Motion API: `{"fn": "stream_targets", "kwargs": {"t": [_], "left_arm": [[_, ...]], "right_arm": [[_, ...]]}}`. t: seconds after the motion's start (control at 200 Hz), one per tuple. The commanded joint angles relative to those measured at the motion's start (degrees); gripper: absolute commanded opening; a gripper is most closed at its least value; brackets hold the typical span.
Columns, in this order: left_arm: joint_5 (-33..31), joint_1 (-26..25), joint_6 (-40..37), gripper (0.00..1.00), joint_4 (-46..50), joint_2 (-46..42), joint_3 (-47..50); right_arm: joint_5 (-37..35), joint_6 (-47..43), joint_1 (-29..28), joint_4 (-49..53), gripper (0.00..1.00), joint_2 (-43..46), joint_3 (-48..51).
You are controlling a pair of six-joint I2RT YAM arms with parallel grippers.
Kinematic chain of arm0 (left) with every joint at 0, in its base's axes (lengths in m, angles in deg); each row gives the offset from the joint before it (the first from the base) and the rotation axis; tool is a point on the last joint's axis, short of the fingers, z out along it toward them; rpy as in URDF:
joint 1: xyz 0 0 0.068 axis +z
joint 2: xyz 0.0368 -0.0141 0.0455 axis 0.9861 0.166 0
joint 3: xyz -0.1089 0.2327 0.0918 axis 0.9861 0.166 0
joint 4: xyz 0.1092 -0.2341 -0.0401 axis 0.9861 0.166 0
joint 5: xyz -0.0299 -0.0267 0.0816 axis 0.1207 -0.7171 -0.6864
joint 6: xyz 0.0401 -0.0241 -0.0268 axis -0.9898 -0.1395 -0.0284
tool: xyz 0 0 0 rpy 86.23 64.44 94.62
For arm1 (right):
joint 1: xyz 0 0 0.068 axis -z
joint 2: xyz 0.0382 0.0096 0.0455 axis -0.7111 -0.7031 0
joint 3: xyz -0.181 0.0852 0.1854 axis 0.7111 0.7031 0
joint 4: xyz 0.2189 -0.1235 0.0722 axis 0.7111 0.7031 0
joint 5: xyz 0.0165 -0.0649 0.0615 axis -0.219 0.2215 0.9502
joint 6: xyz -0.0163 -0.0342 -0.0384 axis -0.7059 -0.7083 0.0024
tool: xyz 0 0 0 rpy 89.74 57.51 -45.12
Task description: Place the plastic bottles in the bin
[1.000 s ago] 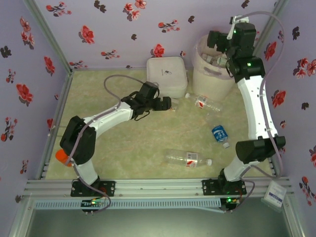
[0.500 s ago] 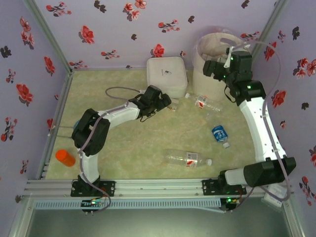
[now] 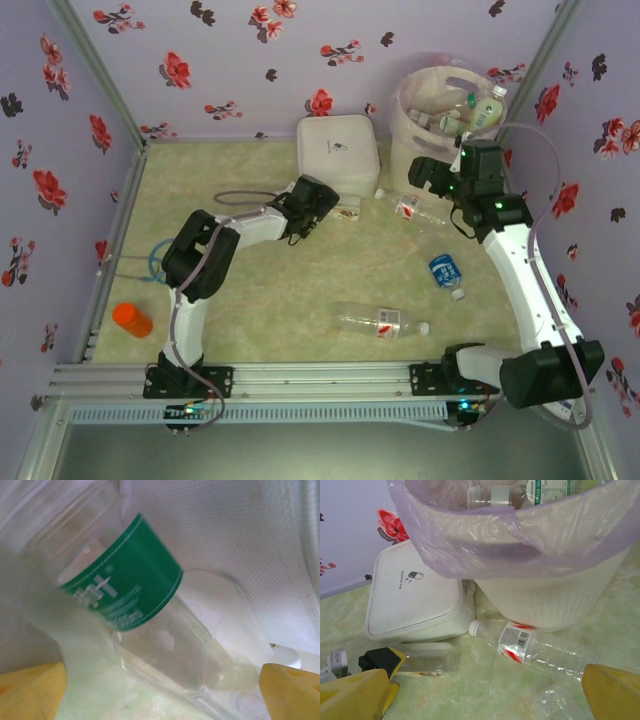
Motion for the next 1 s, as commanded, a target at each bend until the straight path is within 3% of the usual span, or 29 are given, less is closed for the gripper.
{"fn": "stream_targets", "kwargs": {"t": [0.0,0.16,0.405,0.76,0.995], "left_arm": [[-2.2,0.4,2.4,0.92,-1.4,1.8,0.6],[-1.6,0.5,-0.2,0.77,-5.4,1.4,2.0],[-1.6,0.7,-7.5,0.52,-3.9,-2.0,2.0],[-3.5,1.7,-14.1,0.42,0.6,-13.2,10.6],[1.4,4.3,-22.1,0.36,5.3,-21.0,14.0]], "right_arm": [[-0.7,1.8,-0.3,-0.9,0.99,1.9,2.1],[0.0,3.4,-0.3,-1.5,0.99,2.9,4.2],[0.6,3.9,-0.3,-1.0,0.99,3.5,4.5],[2.8,3.6,-1.7,-1.6,0.97,2.9,4.3],[6.2,-3.6,-6.9,1.2,0.96,-1.2,0.9]]}}
